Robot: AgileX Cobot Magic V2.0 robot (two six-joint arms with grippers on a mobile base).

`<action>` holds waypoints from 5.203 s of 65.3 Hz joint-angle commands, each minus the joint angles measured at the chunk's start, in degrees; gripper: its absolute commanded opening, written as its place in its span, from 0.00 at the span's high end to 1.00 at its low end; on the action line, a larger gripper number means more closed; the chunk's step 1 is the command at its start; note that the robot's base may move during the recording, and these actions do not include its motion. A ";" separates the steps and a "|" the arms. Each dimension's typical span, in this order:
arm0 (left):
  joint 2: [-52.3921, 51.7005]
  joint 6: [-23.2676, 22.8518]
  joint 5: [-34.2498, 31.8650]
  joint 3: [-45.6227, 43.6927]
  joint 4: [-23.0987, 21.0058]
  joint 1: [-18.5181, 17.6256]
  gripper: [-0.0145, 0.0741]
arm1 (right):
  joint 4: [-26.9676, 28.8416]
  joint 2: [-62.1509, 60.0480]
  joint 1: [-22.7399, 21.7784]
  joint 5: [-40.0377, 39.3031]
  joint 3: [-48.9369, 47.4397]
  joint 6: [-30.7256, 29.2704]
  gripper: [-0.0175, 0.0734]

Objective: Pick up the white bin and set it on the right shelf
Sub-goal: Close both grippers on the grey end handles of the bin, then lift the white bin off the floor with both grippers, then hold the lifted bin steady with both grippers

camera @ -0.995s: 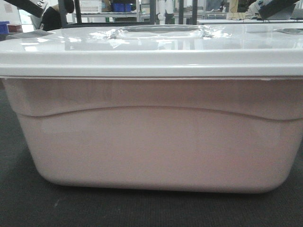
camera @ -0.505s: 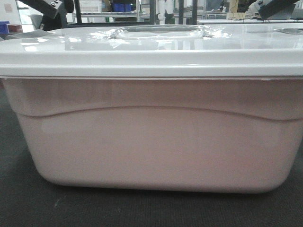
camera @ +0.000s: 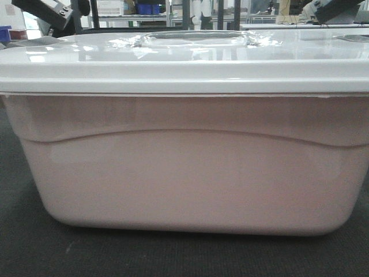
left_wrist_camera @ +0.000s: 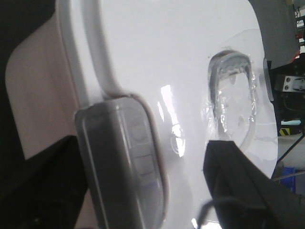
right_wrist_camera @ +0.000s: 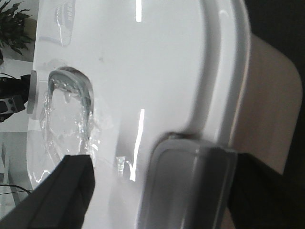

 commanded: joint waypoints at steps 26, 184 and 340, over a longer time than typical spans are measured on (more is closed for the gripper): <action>-1.48 -0.25 3.69 -1.79 -3.98 -0.40 0.42 | 4.57 -2.03 0.48 8.60 -1.15 -0.77 0.11; -3.98 1.96 7.10 -1.79 -5.54 -0.40 0.67 | 8.43 -4.94 4.65 8.49 -2.22 -4.93 0.50; -22.83 2.34 -10.68 -1.79 -5.54 -0.40 0.67 | 8.87 -14.49 4.65 8.52 -12.52 -6.81 0.41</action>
